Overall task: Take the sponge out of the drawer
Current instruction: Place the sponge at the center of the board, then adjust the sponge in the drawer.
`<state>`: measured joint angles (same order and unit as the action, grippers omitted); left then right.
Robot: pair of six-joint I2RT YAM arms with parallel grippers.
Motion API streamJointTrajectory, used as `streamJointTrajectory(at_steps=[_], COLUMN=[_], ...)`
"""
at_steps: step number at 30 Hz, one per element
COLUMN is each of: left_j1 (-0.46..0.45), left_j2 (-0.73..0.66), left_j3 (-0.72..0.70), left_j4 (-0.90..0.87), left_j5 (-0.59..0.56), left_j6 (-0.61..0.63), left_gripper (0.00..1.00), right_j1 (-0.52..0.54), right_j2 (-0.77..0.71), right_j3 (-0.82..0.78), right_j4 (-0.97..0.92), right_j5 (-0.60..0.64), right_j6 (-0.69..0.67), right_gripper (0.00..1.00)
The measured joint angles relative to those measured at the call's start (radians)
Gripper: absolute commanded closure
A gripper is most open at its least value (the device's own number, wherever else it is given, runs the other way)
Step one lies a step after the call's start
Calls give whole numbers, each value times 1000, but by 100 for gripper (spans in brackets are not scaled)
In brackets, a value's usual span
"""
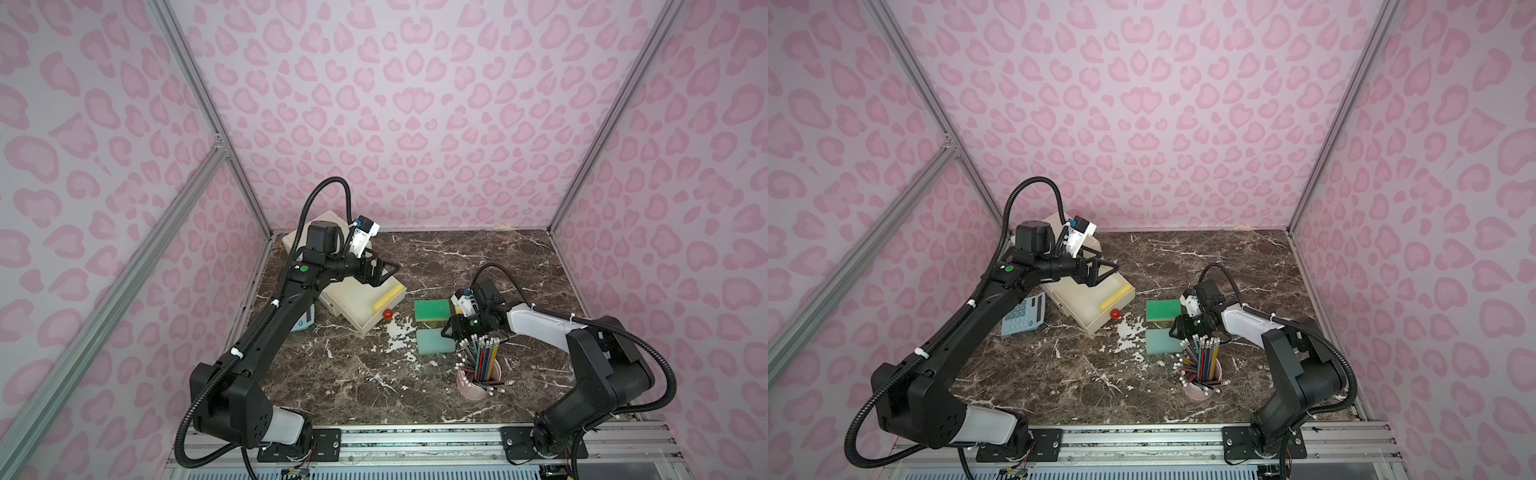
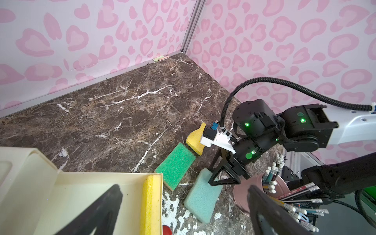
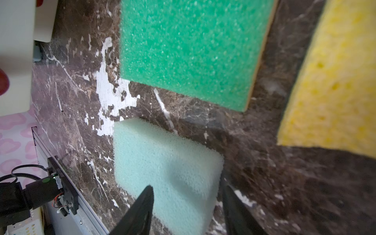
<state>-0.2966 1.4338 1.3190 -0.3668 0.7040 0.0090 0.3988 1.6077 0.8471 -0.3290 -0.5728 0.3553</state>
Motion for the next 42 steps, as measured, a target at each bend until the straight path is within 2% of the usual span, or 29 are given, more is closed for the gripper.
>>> streamJointTrajectory(at_steps=[9, 11, 14, 18, 21, 28, 33, 37, 42], left_j1=[0, 0, 0, 0, 2, 31, 48, 66, 82], left_j2=[0, 0, 0, -14, -48, -188, -228, -221, -208], left_j3=[0, 0, 0, -6, -32, -154, -182, -183, -183], left_j4=[0, 1, 2, 5, 28, 106, 156, 160, 163], left_j5=[3, 3, 2, -27, -62, -209, -301, -335, -341], left_j6=[3, 3, 2, -2, -13, -65, -91, -113, -122], left_gripper=[2, 2, 2, 2, 2, 2, 2, 2, 2], right_j1=[0, 6, 52, 117, 165, 299, 344, 374, 378], right_j2=[-114, -137, -156, -105, -22, 222, 363, 382, 296], right_j3=[42, 68, 121, 242, 374, 758, 940, 962, 862], right_j4=[-5, 2, 21, 56, 76, 21, -106, -196, -230], right_j5=[100, 151, 292, 406, 465, 528, 516, 497, 460], right_j6=[0, 0, -8, -50, -103, -286, -399, -502, -614], right_gripper=[36, 37, 38, 44, 44, 43, 49, 43, 39])
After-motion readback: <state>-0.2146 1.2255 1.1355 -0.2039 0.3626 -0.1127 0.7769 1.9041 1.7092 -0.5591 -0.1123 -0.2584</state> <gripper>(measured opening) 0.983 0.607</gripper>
